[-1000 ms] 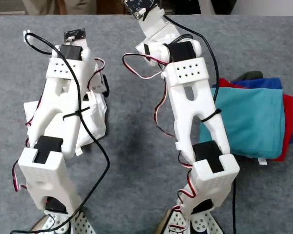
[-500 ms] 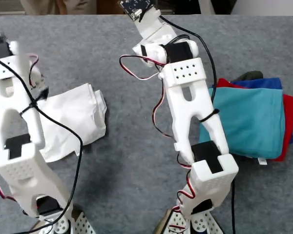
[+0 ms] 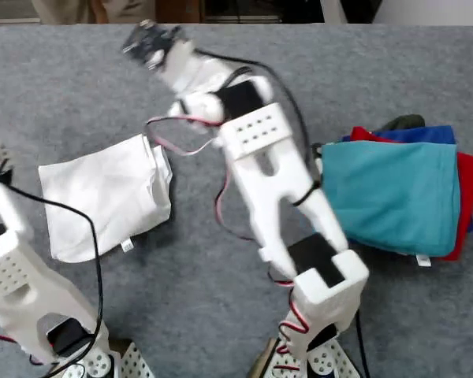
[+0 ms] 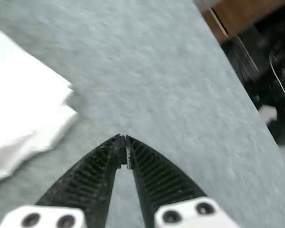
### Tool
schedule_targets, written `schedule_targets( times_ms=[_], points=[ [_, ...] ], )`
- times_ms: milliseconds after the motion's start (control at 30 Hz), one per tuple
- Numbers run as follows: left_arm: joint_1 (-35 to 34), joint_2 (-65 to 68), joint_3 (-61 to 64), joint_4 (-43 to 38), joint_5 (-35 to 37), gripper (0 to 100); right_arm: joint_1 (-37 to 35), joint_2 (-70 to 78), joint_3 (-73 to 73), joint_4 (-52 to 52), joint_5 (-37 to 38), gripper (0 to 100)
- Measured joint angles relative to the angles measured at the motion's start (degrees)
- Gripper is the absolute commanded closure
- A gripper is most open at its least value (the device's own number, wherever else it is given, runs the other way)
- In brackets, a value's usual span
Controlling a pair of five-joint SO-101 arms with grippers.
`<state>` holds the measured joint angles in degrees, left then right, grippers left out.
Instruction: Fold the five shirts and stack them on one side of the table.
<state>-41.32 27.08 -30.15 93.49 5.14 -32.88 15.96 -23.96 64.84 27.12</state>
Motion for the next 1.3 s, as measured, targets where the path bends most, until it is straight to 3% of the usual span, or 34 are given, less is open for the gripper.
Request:
schedule_targets(
  times_ms=[200, 333, 433, 667, 933, 1300],
  points=[
    [-9.7, 0.0, 8.2, -16.4, -3.2, 98, -9.5, 9.9, -2.5, -2.6, -3.8, 99.0],
    [-10.4, 0.0, 20.0, -30.2, -3.3, 98, -14.5, 18.2, -10.0, -3.1, -7.9, 99.0],
    [-10.1, 0.2, 24.3, -36.1, -3.3, 98, -16.3, 25.6, -17.7, -3.7, -11.2, 99.0],
    [-10.2, 0.1, 24.2, -38.6, -1.6, 98, -16.4, 46.4, -39.5, -5.7, -17.3, 99.2],
    [-10.2, 0.3, 24.3, -38.7, -1.1, 98, -16.5, 59.7, -65.2, 8.8, -17.8, 99.3],
    [-10.2, 0.3, 24.3, -38.7, -1.1, 98, -16.5, 59.3, -68.0, 25.3, -17.8, 99.1]
  ],
)
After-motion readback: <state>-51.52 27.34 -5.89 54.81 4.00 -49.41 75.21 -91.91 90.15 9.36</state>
